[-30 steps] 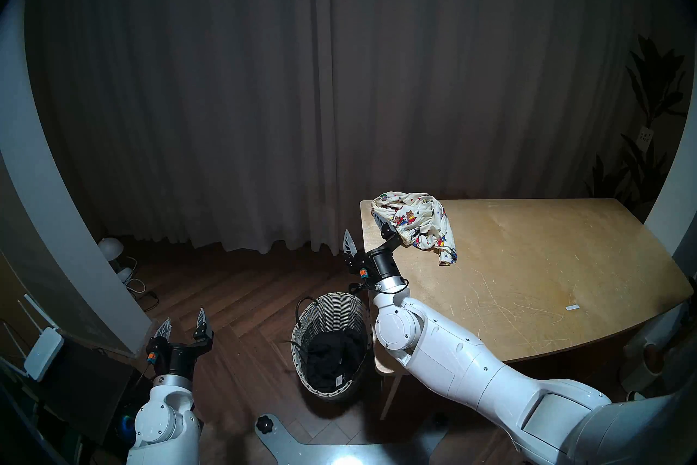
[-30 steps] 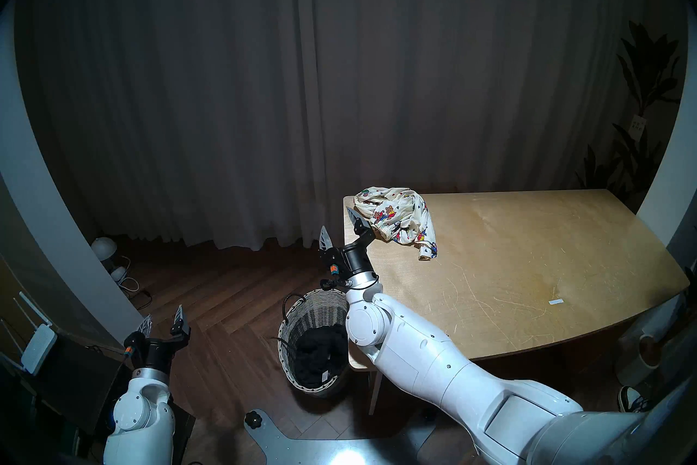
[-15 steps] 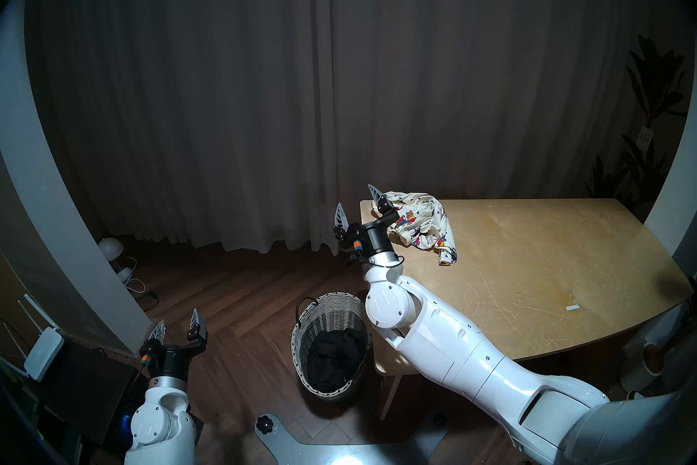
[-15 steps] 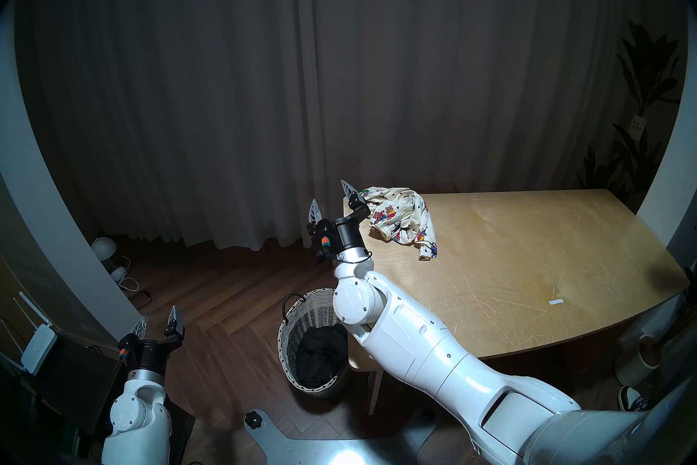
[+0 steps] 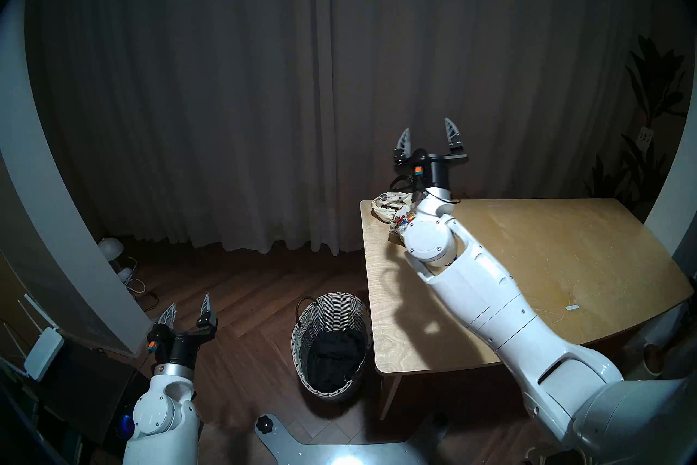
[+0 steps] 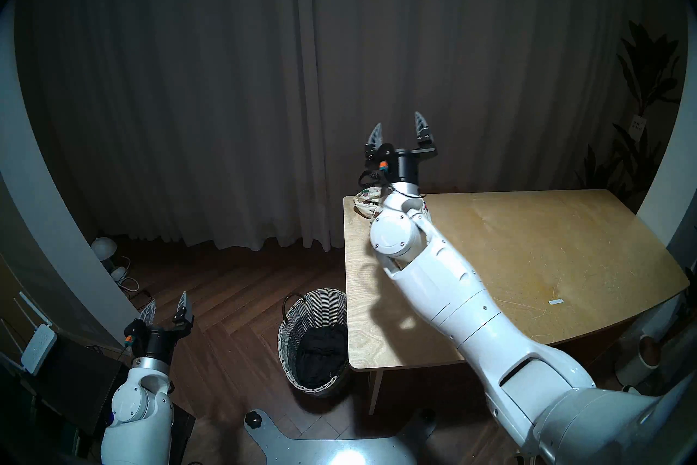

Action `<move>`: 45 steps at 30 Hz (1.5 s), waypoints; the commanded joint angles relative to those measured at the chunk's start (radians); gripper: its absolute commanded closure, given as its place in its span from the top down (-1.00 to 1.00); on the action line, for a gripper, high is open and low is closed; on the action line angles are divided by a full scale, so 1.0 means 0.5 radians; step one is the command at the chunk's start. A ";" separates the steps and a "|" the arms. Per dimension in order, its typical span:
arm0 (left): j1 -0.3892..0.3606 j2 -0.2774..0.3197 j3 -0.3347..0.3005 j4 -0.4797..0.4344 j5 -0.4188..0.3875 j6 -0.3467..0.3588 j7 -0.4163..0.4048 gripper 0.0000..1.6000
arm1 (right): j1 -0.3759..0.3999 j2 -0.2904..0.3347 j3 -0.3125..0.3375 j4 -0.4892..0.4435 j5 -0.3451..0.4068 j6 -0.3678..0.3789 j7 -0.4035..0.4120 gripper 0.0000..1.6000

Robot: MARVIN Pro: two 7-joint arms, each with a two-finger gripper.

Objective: Toss clothes into the laundry hamper

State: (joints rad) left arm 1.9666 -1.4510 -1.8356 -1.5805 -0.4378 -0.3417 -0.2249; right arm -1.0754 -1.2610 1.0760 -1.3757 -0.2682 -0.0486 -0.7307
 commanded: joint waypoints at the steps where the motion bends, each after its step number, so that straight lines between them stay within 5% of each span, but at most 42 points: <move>1: -0.223 0.032 0.167 -0.173 0.065 0.001 -0.081 1.00 | -0.111 0.234 0.301 0.010 0.061 0.025 -0.110 1.00; 15: -0.511 -0.006 0.640 -0.254 0.240 0.149 -0.182 1.00 | -0.446 0.469 0.631 0.294 0.251 0.089 -0.172 1.00; 24: -0.656 -0.107 0.895 -0.287 0.376 0.303 -0.212 1.00 | -0.546 0.498 0.730 0.448 0.364 0.081 -0.132 1.00; 45: -1.030 -0.189 0.907 -0.037 0.536 0.600 -0.126 1.00 | -0.648 0.450 0.706 0.529 0.493 0.048 0.012 1.00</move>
State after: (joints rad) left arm 1.5432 -1.5295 -1.3697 -1.6160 -0.1850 -0.0630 -0.3047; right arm -1.3963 -1.0303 1.4322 -1.0960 -0.0270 -0.0135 -0.7322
